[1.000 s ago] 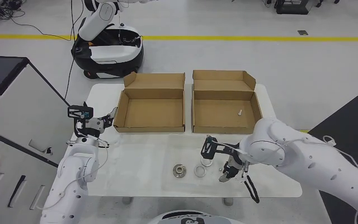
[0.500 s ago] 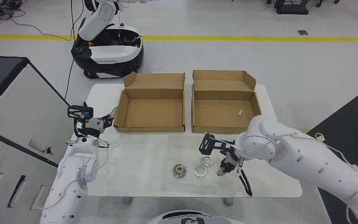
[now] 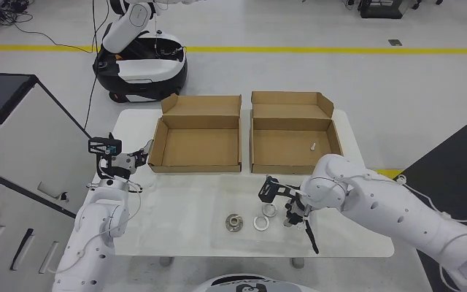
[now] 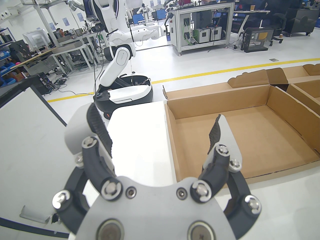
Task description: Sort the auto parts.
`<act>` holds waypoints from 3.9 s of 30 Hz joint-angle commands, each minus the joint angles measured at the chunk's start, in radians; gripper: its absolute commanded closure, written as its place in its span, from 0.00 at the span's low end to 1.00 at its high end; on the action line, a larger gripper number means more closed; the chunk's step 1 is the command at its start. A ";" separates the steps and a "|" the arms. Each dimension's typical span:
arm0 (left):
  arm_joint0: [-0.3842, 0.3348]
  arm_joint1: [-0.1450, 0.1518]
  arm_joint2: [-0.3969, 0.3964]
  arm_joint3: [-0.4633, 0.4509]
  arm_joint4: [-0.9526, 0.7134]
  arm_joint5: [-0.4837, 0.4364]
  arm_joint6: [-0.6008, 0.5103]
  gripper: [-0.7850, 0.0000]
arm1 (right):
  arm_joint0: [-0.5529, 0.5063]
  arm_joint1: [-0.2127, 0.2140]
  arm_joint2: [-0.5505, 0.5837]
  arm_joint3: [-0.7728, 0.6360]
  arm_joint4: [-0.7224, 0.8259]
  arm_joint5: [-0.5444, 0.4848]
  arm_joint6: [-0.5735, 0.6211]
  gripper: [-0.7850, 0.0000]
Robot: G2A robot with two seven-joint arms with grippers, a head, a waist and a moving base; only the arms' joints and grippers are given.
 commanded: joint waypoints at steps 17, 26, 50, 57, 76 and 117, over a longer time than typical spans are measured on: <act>0.000 0.000 0.000 0.000 0.000 0.000 0.000 0.00 | -0.010 -0.034 -0.019 0.041 -0.029 0.032 0.009 0.59; 0.000 0.000 0.000 0.000 0.000 0.000 0.000 0.00 | -0.011 -0.052 -0.022 0.065 -0.034 0.043 0.001 0.60; 0.000 0.000 0.000 0.000 0.000 0.000 0.000 0.00 | -0.017 -0.086 -0.021 0.112 -0.071 0.068 0.016 0.97; 0.000 0.000 0.000 0.000 0.000 0.000 0.000 0.00 | -0.009 -0.089 0.001 0.098 -0.066 0.080 0.039 1.00; 0.000 0.000 0.000 0.000 0.000 0.000 0.000 0.00 | -0.009 -0.062 0.070 0.012 -0.003 0.123 0.060 1.00; 0.000 0.000 0.000 0.000 0.000 0.000 0.000 0.00 | -0.174 0.036 0.624 0.010 0.980 0.134 -0.163 1.00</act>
